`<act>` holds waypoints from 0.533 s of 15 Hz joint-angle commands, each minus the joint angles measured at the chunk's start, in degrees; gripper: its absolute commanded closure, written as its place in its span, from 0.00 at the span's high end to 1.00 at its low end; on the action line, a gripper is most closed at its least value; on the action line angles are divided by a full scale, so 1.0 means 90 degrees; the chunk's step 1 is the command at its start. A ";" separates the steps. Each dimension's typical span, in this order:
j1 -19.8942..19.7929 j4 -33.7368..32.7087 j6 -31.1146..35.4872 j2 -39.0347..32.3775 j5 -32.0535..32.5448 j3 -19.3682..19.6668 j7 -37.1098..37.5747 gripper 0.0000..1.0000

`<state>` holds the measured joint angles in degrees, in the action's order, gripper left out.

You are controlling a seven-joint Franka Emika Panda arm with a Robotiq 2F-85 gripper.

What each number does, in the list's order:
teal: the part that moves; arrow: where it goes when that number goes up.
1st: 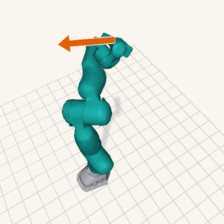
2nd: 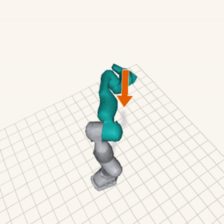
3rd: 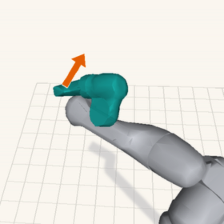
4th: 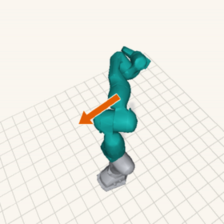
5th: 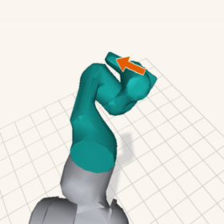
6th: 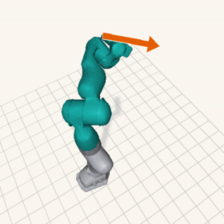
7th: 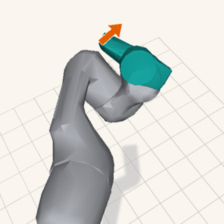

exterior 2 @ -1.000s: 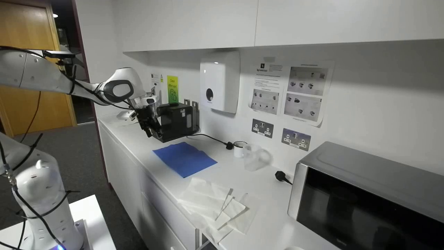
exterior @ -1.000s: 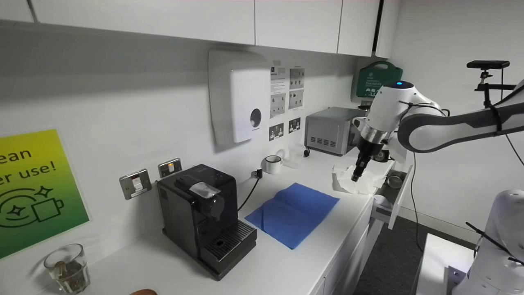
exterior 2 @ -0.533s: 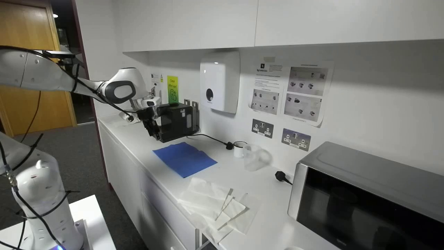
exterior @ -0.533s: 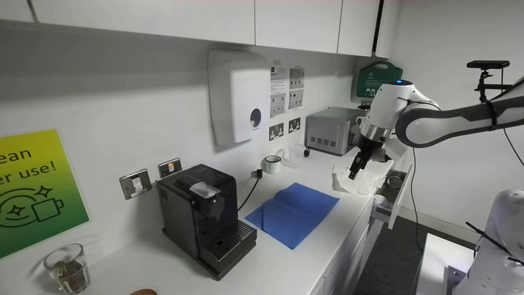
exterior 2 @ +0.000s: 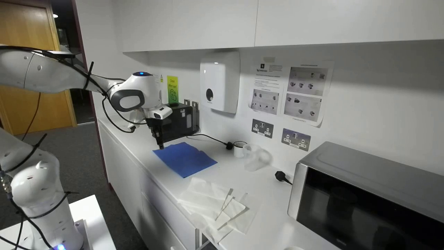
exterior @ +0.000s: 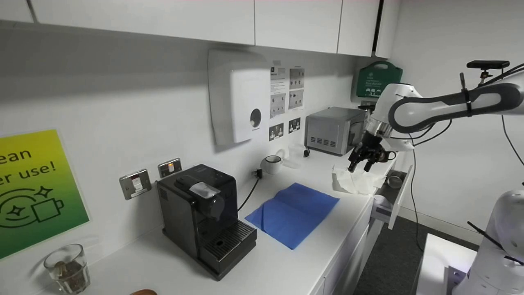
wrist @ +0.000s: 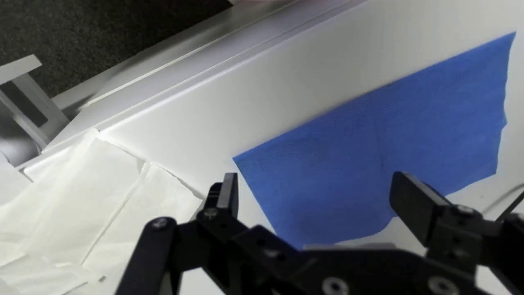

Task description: Fold the blue towel in half

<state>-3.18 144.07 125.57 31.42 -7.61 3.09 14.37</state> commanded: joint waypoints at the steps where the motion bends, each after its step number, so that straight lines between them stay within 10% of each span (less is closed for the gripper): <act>1: -0.0038 -0.0203 0.0507 -0.0648 -0.0982 0.0500 -0.0198 1.00; 8: 0.0060 -0.0887 0.0791 -0.1966 -0.2306 0.0808 -0.0914 1.00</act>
<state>-3.08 140.42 132.26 19.34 -24.75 9.72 8.66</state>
